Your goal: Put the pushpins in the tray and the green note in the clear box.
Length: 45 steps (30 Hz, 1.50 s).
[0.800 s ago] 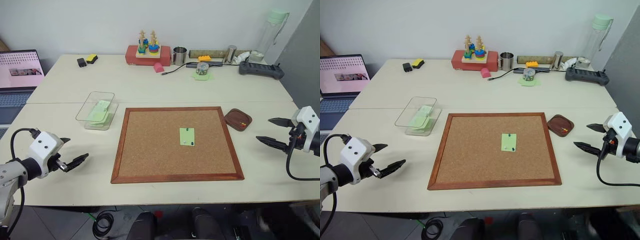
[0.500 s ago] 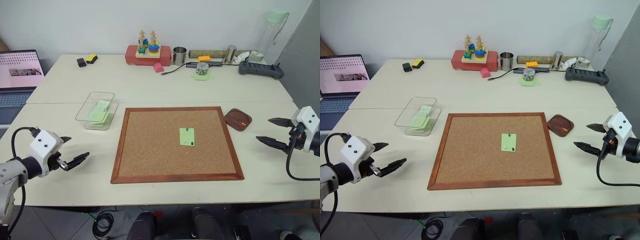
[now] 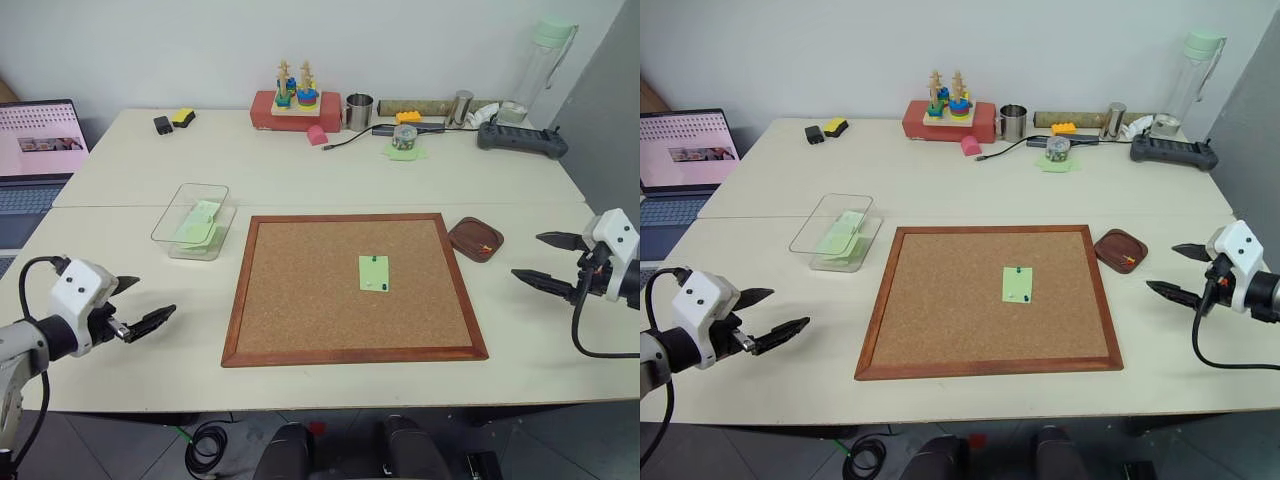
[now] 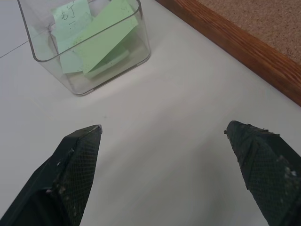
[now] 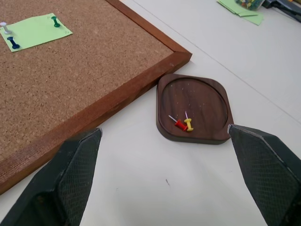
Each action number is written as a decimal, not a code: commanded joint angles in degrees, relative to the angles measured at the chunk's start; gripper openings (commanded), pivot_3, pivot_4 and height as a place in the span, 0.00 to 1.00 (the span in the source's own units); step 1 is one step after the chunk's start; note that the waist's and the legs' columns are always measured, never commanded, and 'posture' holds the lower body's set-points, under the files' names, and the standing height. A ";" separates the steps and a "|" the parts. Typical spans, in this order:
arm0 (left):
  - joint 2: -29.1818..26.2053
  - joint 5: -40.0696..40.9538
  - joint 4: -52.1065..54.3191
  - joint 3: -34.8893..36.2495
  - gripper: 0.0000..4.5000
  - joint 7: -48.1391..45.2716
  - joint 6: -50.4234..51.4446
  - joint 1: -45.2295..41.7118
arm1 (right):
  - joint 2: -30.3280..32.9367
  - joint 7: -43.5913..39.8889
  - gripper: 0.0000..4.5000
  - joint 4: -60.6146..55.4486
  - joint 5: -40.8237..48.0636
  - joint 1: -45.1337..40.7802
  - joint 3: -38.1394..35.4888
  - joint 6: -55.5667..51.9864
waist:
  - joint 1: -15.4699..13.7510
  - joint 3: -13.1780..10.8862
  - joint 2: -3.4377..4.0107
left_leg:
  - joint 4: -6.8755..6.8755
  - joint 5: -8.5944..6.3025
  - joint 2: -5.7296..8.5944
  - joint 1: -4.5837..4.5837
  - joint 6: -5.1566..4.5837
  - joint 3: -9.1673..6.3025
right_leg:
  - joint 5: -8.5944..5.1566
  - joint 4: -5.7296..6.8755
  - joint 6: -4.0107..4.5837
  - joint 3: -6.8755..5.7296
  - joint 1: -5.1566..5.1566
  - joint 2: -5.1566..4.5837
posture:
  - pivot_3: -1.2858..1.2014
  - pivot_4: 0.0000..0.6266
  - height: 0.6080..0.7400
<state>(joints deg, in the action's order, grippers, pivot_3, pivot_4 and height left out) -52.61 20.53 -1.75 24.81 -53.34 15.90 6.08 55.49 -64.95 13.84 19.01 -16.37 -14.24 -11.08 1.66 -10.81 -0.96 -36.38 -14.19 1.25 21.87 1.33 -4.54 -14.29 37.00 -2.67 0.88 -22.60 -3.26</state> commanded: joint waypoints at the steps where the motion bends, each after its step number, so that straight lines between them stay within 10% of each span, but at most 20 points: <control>1: -0.27 1.68 2.97 1.74 1.00 -0.32 0.67 -0.87 | 0.52 -0.34 1.00 -0.67 0.13 -0.48 -0.55 0.61 | -0.01 0.00 0.00 | 0.00 0.00 0.00 0.00 0.00 0.01 | 0.00 0.00 0.00 -0.01 0.00 0.00 | 0.52 0.24 1.00; 11: -0.29 4.08 6.52 -0.46 0.92 -1.72 2.50 -4.72 | 0.46 0.04 1.00 -3.07 0.91 1.00 -1.42 -0.23 | -0.02 0.00 0.00 | 0.00 0.00 0.01 0.00 0.00 0.07 | 0.01 0.01 0.00 0.00 0.01 0.01 | 0.52 0.24 1.00; 22: 2.84 2.60 16.07 -17.71 0.44 -3.40 5.57 -15.58 | -2.28 0.86 1.00 -18.71 6.34 4.45 -0.27 -8.49 | -0.01 0.00 0.00 | -0.05 0.01 0.02 0.01 0.01 0.08 | 0.05 0.04 -0.06 0.01 0.05 0.07 | 0.52 0.24 1.00; 32: 16.40 -6.75 6.94 -34.72 0.01 -1.53 -1.15 -23.71 | -7.82 3.30 1.00 -27.15 7.43 1.47 7.89 -12.94 | -0.01 0.00 -0.01 | -0.28 0.01 0.04 0.02 0.00 0.07 | 0.09 0.04 -0.15 -0.01 0.18 0.12 | 0.52 0.24 1.00; 45: 25.42 -11.97 -11.01 -37.79 0.01 -1.52 -10.84 -28.26 | -22.57 7.05 1.00 -5.88 -4.40 -18.26 22.89 -6.11 | -0.12 0.03 -0.01 | -0.48 0.01 0.09 0.02 0.00 0.01 | 0.17 0.06 -0.22 -0.03 0.25 0.11 | 0.52 0.24 1.00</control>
<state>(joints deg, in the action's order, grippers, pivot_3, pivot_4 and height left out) -27.50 10.49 -10.71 -12.28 -55.62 5.83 -21.86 33.86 -58.20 4.91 16.59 -32.37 8.04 -20.43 1.54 -10.78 -0.97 -36.87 -14.18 1.35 21.88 1.33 -4.53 -14.11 37.05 -2.89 0.84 -22.34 -3.16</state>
